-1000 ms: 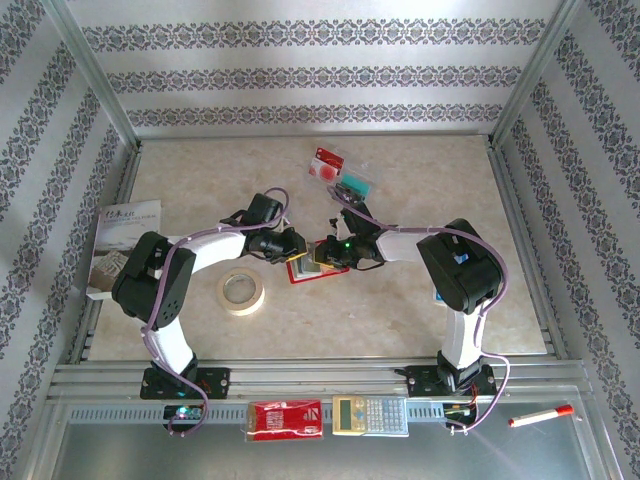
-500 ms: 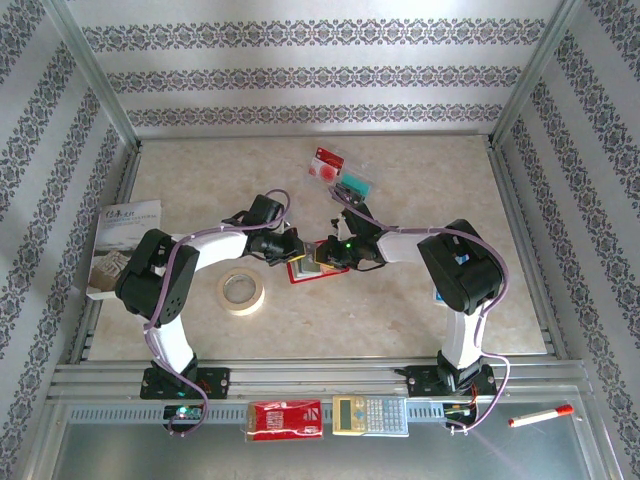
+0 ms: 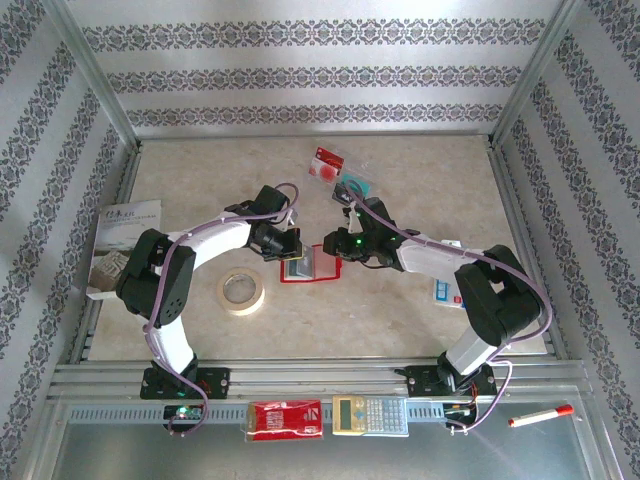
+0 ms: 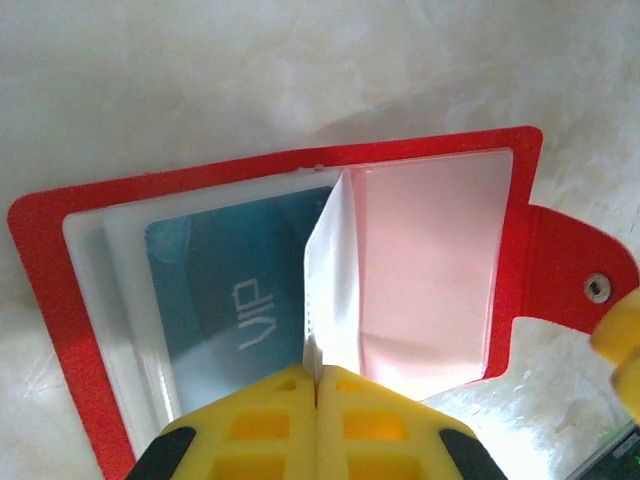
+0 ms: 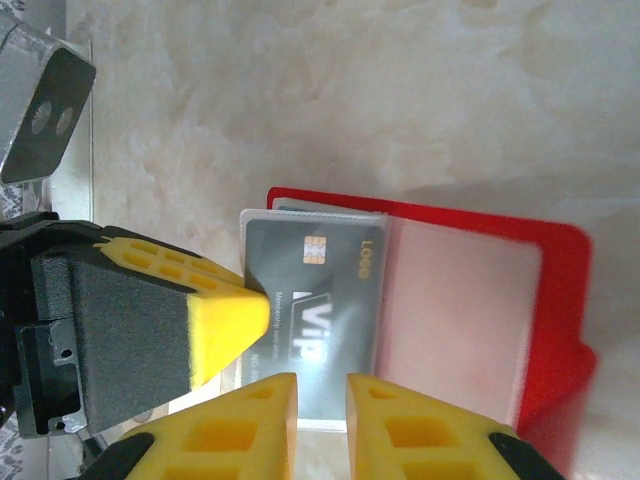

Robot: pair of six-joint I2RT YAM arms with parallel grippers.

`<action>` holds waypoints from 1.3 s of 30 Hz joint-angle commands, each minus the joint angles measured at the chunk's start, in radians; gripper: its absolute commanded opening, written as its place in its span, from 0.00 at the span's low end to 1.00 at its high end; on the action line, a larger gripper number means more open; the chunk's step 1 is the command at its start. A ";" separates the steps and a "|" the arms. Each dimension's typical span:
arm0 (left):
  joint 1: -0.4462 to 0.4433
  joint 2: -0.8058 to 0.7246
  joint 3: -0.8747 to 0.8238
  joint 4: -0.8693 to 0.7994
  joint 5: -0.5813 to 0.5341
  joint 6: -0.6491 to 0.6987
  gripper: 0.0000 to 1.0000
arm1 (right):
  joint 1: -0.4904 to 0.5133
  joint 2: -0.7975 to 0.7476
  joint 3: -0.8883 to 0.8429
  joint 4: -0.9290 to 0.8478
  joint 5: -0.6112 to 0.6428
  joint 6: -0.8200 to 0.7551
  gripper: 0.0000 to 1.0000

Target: Take the credit cards out of the card holder

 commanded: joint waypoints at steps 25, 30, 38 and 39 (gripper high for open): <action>-0.060 -0.055 -0.104 0.395 0.189 -0.258 0.50 | 0.000 -0.255 -0.095 -0.009 0.250 -0.043 0.22; -0.023 -0.101 -0.156 0.354 0.089 -0.257 0.44 | 0.105 -0.199 -0.008 -0.130 0.377 -0.096 0.19; -0.010 -0.060 -0.205 0.379 0.062 -0.296 0.30 | 0.255 -0.071 0.078 -0.229 0.570 -0.113 0.14; -0.010 -0.052 -0.207 0.381 0.059 -0.296 0.28 | 0.260 -0.055 0.081 -0.229 0.571 -0.104 0.13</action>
